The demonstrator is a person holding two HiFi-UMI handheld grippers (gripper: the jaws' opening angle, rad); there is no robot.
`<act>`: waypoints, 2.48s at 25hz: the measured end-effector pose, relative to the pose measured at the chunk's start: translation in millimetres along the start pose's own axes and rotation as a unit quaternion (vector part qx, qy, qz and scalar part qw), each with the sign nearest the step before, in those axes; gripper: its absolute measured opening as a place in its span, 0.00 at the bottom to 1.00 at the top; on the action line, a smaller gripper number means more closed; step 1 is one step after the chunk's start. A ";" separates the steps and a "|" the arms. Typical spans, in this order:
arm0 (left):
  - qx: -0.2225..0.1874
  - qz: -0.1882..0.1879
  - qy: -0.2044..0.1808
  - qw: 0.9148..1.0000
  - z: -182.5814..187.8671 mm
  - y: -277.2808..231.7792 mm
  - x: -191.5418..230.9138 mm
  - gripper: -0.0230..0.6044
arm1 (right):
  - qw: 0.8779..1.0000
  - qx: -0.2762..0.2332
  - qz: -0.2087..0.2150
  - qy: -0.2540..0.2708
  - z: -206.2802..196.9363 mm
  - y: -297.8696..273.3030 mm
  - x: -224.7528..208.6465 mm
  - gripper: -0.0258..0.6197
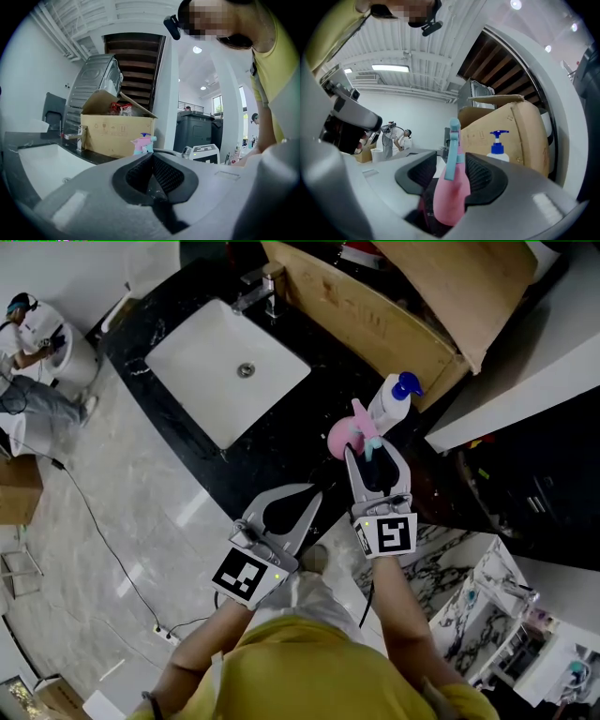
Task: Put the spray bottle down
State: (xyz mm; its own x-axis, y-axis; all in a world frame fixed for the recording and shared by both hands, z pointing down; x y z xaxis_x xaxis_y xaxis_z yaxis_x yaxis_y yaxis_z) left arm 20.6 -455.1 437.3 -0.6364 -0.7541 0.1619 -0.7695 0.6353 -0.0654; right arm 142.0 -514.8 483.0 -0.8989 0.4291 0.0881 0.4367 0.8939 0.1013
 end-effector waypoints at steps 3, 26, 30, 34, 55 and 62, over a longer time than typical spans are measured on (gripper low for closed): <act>-0.001 -0.002 -0.006 1.000 0.9 3.0 -6.0 0.04 | 1.000 0.015 -0.016 -0.004 2.7 9.5 -2.0 0.36; -0.054 0.016 -0.058 0.997 44.9 38.8 -51.8 0.04 | 0.994 0.024 -0.104 -0.016 112.4 135.0 19.1 0.04; -0.073 0.032 -0.071 0.994 64.3 48.1 -59.7 0.04 | 0.994 0.013 -0.111 -0.013 133.8 143.9 28.3 0.04; -0.074 0.037 -0.068 0.994 75.4 55.3 -64.2 0.04 | 0.994 0.004 -0.114 -0.004 152.0 149.3 37.4 0.04; -0.073 0.034 -0.086 0.993 78.3 54.9 -80.6 0.04 | 0.994 0.010 -0.111 -0.003 160.8 161.3 43.7 0.04; -0.074 0.036 -0.081 0.993 75.0 56.8 -97.9 0.04 | 0.994 0.008 -0.105 -0.003 160.6 175.3 41.5 0.04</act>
Point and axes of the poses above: the fingertips, and each gripper's own axes: y backward along the fingers, x to its left, z out of its top, the point moved 4 cm from there along y, backward along the fingers, and after that the axes turned 4 degrees about -x, right-handed, at the moved point
